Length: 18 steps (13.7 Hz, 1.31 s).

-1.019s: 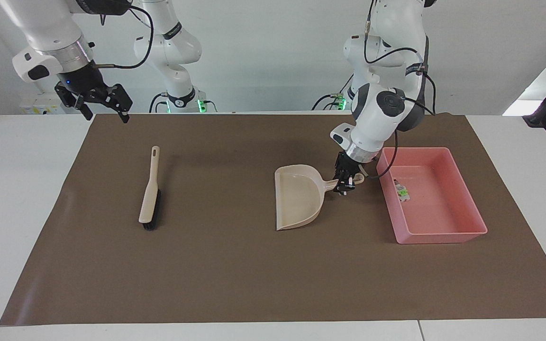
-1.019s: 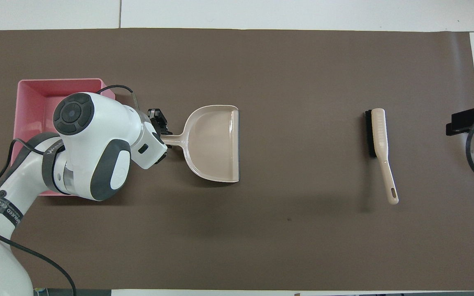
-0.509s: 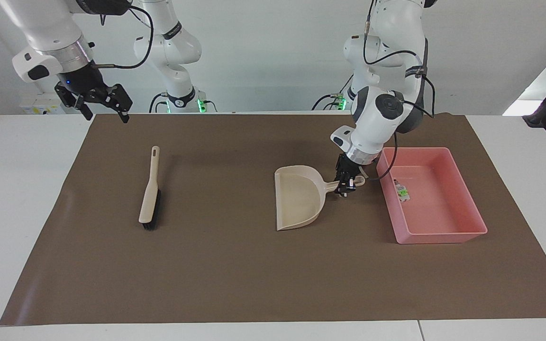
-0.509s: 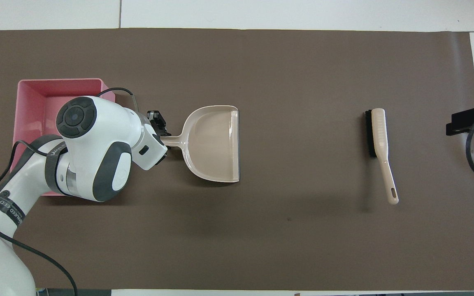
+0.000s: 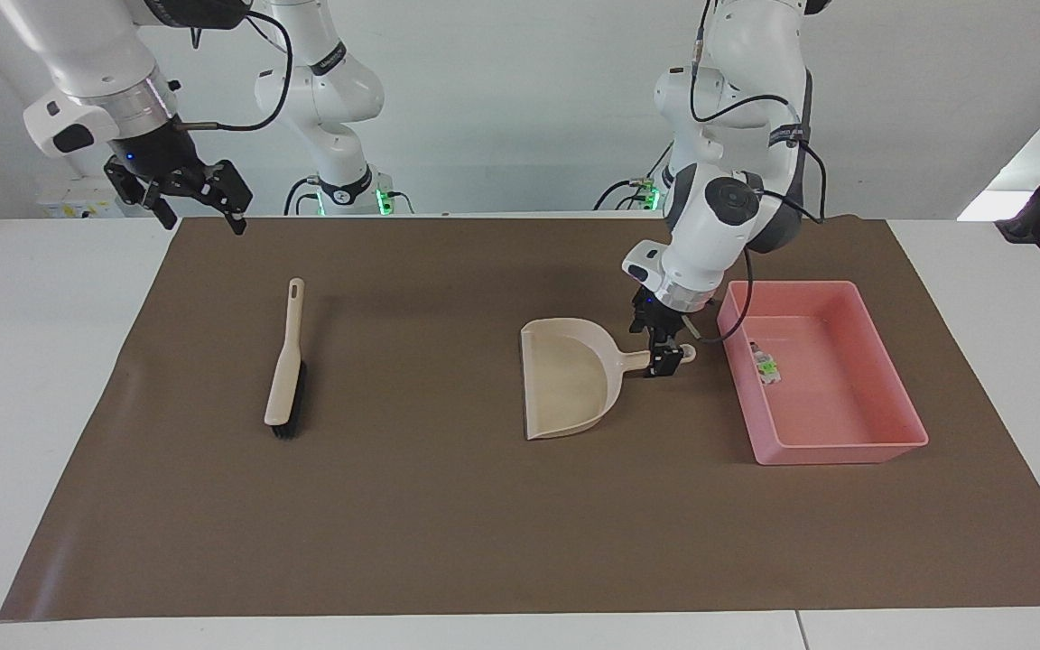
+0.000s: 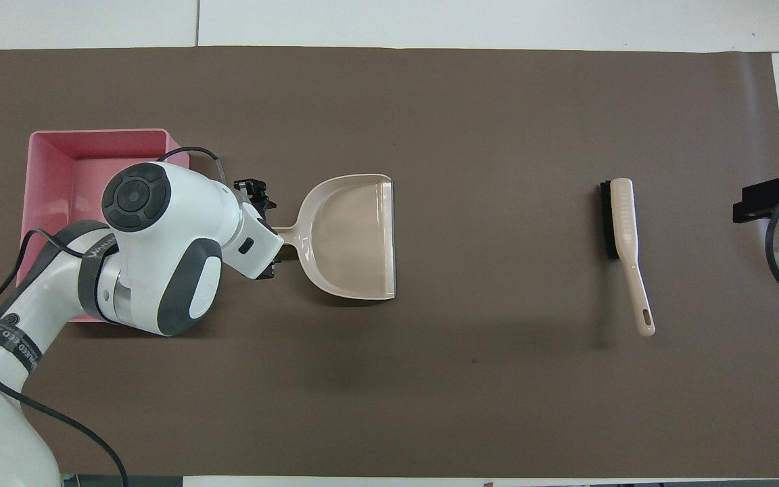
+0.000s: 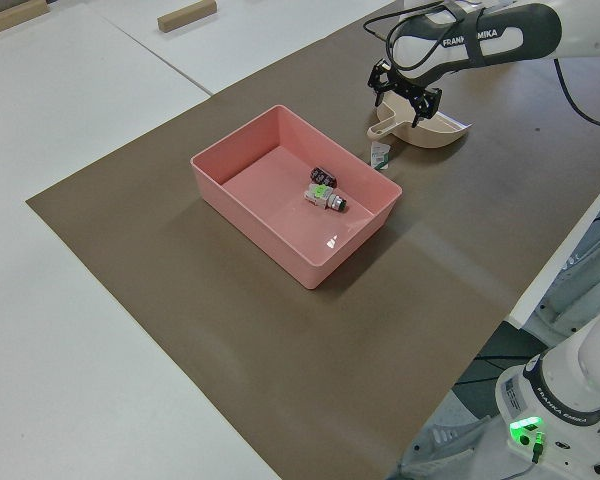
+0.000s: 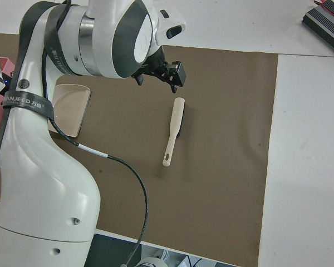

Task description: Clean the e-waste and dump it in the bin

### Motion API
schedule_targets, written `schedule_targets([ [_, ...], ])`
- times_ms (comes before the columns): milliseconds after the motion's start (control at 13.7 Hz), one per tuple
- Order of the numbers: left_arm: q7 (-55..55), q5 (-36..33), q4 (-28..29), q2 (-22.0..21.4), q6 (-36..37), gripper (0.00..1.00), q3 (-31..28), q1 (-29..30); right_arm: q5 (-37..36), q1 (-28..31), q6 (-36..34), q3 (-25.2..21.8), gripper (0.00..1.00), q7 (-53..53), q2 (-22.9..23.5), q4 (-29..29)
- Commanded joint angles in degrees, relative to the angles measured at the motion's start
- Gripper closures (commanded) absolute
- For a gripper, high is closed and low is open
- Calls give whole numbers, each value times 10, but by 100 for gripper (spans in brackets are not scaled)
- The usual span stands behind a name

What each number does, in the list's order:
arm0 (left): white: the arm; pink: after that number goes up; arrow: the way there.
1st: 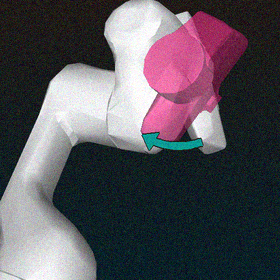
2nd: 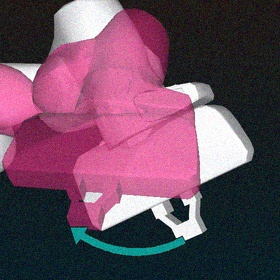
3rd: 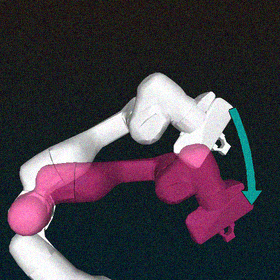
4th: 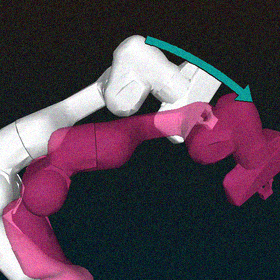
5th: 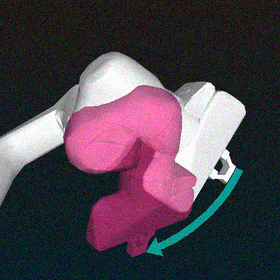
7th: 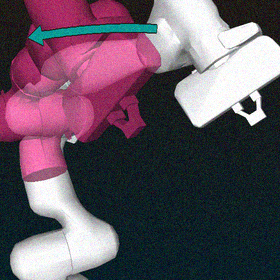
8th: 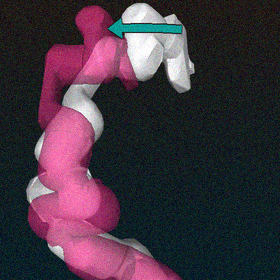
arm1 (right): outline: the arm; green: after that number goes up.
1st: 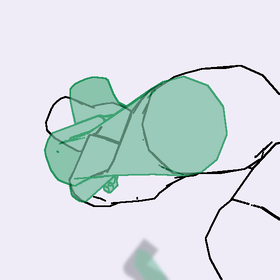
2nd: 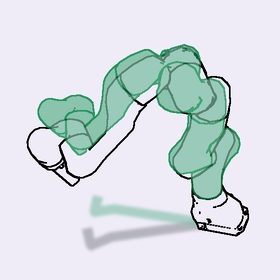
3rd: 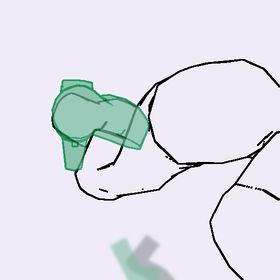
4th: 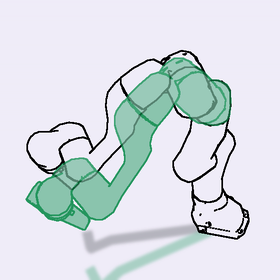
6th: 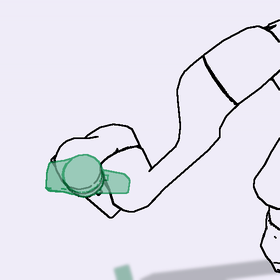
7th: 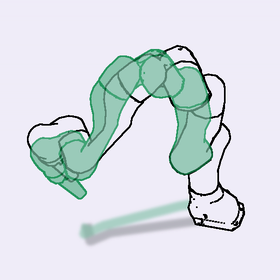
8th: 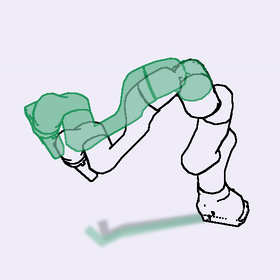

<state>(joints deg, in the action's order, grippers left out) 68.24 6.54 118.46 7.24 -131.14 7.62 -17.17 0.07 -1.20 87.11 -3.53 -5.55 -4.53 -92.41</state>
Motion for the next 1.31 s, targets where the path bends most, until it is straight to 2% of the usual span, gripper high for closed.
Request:
schedule_targets([
  [0,-34,-17,5,-47,46,0,-10,9,-5,1,-3,1,0,7,-7,-8],
  [364,-254,-17,6,-99,182,0,-11,85,-5,1,-2,0,0,0,-7,-8],
  [509,-324,-17,-1,-102,180,0,-11,124,-16,0,10,0,0,3,-7,-9],
  [801,-401,-17,-65,-94,190,0,-11,186,-37,-5,14,1,0,11,-7,-9],
  [1019,-455,-17,-144,-70,222,0,-11,195,-33,-5,14,2,0,7,-7,-8],
  [1237,-490,-17,-189,-58,255,0,-11,195,-26,-4,13,2,0,6,-7,-7],
])
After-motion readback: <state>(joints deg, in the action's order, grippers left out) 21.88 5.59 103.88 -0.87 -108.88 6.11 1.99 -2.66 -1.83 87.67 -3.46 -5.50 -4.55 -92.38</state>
